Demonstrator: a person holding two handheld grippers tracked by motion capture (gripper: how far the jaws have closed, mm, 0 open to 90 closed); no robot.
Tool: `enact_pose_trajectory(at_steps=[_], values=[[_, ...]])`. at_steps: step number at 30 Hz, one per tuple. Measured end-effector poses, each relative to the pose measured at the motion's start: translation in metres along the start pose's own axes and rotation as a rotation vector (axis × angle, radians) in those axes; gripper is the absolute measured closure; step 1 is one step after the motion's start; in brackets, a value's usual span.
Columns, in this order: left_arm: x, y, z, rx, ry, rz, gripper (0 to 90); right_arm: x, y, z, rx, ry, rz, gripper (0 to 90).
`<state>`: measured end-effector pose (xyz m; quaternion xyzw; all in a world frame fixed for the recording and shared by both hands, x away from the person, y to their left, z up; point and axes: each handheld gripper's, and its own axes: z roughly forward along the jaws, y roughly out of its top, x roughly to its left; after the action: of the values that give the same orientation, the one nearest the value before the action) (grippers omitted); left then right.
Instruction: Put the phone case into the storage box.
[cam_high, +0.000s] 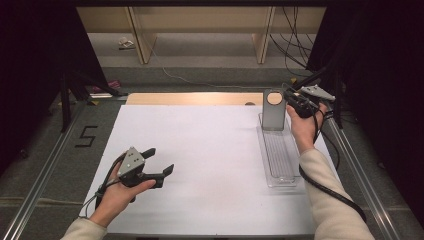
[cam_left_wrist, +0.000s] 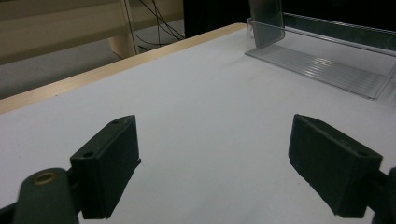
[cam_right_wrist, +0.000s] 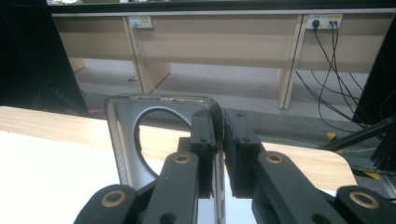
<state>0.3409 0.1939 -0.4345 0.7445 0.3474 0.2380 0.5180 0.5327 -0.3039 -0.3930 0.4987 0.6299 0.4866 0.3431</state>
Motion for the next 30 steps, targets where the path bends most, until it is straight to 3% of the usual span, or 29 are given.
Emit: enact_pose_trajectory(at_steps=[30], values=[[-0.0003, -0.0002, 0.0003, 0.001, 0.001, -0.002, 15.7, -0.0026, -0.0084, 0.0074, 0.028, -0.012, 0.006, 81.9]])
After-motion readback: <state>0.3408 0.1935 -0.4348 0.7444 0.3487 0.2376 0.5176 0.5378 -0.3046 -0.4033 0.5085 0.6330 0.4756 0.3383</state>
